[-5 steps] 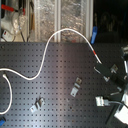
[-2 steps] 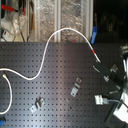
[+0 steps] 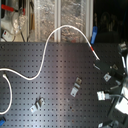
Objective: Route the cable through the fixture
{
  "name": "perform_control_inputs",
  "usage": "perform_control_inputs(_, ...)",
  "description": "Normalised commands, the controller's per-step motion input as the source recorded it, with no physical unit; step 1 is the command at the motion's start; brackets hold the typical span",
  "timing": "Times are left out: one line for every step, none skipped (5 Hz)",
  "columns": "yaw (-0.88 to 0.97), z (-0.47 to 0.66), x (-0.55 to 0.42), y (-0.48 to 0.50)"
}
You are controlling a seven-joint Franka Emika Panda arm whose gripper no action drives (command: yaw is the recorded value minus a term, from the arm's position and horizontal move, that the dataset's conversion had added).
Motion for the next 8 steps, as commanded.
perform_control_inputs(-0.16, 0.55, -0.138, -0.26)
perform_control_inputs(-0.04, 0.38, -0.203, -0.254)
perform_control_inputs(0.0, 0.23, -0.067, 0.039)
perform_control_inputs(0.0, 0.0, 0.067, -0.032)
perform_control_inputs(0.46, 0.12, -0.183, 0.055)
perform_control_inputs(0.63, 0.1, -0.337, 0.075)
perform_control_inputs(0.34, 0.02, -0.305, -0.027)
perform_control_inputs(0.0, 0.11, -0.269, -0.323)
